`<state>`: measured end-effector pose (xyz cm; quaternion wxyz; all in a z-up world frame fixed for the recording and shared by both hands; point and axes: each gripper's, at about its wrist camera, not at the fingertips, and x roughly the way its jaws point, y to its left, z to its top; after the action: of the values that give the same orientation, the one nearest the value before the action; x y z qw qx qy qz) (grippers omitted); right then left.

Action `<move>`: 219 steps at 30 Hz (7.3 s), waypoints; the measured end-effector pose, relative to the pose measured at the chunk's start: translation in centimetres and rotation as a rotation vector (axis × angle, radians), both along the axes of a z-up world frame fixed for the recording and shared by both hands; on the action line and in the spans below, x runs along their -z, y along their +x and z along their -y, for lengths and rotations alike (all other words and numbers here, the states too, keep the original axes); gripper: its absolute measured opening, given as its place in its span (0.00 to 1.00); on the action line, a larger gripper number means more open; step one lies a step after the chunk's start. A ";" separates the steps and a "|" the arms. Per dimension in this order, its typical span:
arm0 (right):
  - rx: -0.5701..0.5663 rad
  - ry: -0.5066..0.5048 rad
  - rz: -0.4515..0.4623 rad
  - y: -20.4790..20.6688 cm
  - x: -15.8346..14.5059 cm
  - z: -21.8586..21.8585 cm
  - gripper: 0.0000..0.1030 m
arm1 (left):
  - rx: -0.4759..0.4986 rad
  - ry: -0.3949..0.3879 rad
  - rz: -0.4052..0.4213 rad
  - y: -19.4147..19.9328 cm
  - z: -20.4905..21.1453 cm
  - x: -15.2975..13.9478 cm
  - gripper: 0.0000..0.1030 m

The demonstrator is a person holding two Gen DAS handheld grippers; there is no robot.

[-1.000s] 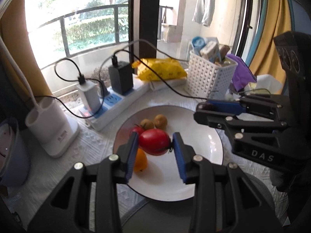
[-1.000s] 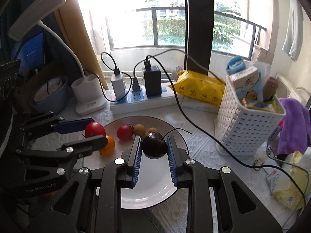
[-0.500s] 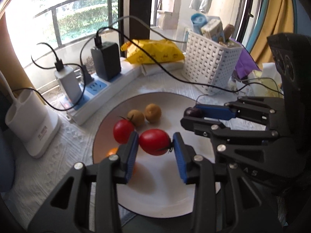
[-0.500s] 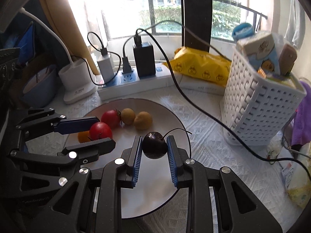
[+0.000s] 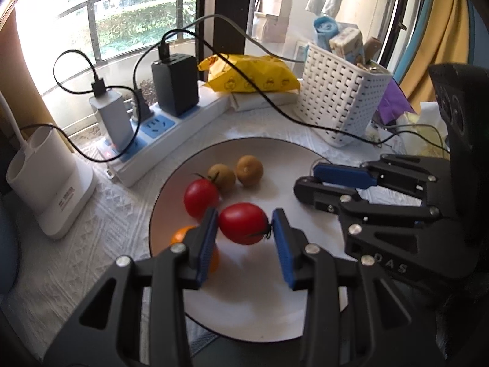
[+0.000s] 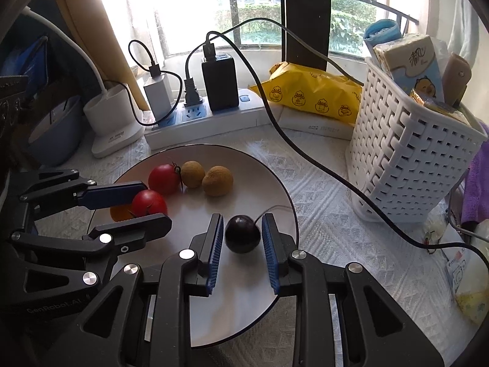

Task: Organize fruits
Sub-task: 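Lower the tomato onto the plate and open the left gripper while the right gripper releases the plum, then withdraw both open grippers from the plate back over the grey tray, then move the left gripper to a dark plum while the right gripper approaches an orange, then close the left gripper on the dark plum while the right gripper grasps the orange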

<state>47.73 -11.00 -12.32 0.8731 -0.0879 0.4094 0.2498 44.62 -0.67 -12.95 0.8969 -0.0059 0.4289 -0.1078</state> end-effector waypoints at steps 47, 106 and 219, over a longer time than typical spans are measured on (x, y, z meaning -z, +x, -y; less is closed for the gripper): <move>0.048 -0.025 0.166 -7.7 -8.2 0.6 0.36 | -0.081 -0.017 0.200 -9.5 -2.6 -9.3 0.47; -0.012 0.013 0.315 -23.2 -13.9 -2.0 0.36 | -0.152 -0.021 0.359 -25.5 -6.0 -13.6 0.48; -0.026 0.062 -0.060 -20.4 1.7 4.2 0.44 | -0.042 -0.019 -0.027 -19.5 2.8 2.6 0.27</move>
<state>27.30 -15.17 -13.99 0.8595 -0.0584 0.4261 0.2762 25.10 -3.42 -15.52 0.8930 -0.0252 0.4396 -0.0928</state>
